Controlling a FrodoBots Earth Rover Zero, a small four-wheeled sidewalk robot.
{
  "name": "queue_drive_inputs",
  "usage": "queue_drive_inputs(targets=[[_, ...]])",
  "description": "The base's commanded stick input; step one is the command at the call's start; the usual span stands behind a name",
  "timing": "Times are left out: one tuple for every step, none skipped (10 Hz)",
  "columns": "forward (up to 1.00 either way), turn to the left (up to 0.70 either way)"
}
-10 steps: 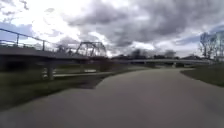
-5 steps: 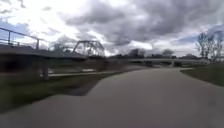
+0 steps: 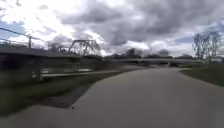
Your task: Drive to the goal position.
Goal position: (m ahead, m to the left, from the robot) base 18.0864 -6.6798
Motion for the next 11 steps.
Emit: queue_drive_inputs(targets=[[1.0,-0.14],[1.0,-0.14],[1.0,-0.14],[1.0,-0.15],[1.0,-0.15],[1.0,-0.15],[1.0,-0.16],[1.0,-0.16],[1.0,-0.17],[1.0,-0.17],[1.0,-0.17]])
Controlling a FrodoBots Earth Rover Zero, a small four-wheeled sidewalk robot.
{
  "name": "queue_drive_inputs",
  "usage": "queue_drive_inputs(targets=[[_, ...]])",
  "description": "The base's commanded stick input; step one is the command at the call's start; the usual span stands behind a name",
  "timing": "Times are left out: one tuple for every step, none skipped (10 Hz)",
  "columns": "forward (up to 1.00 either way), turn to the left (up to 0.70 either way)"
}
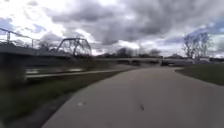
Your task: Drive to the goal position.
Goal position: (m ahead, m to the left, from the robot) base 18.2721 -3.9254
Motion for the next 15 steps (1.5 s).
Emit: queue_drive_inputs(targets=[[1.0,-0.17],[1.0,-0.17],[1.0,-0.17],[1.0,-0.17],[1.0,-0.17],[1.0,-0.17],[1.0,-0.17],[1.0,-0.17],[1.0,-0.17],[1.0,-0.17],[1.0,-0.17],[1.0,-0.17],[1.0,-0.17],[1.0,-0.17],[1.0,-0.17]])
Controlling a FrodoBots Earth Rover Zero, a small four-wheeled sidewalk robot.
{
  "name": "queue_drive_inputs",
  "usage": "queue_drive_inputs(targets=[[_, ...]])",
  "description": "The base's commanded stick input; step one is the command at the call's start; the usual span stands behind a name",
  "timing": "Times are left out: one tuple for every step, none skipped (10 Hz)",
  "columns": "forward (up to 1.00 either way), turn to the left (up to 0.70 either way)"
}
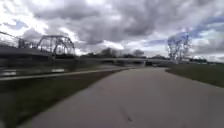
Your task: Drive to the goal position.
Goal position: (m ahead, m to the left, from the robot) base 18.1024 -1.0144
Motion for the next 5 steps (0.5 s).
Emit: queue_drive_inputs(targets=[[1.0,-0.17],[1.0,-0.17],[1.0,-0.17],[1.0,-0.17],[1.0,-0.17]])
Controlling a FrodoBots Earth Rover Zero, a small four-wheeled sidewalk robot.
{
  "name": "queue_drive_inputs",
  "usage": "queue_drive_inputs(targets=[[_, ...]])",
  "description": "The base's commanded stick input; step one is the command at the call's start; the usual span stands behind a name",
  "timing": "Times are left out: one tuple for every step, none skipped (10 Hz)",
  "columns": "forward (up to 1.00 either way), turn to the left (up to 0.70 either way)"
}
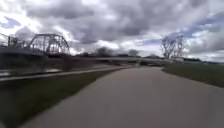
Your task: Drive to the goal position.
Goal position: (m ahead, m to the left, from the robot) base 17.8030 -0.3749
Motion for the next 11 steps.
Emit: queue_drive_inputs(targets=[[1.0,-0.17],[1.0,-0.17],[1.0,-0.17],[1.0,-0.17],[1.0,-0.17],[1.0,-0.17],[1.0,-0.17],[1.0,-0.17],[1.0,-0.17],[1.0,-0.17],[1.0,-0.17]])
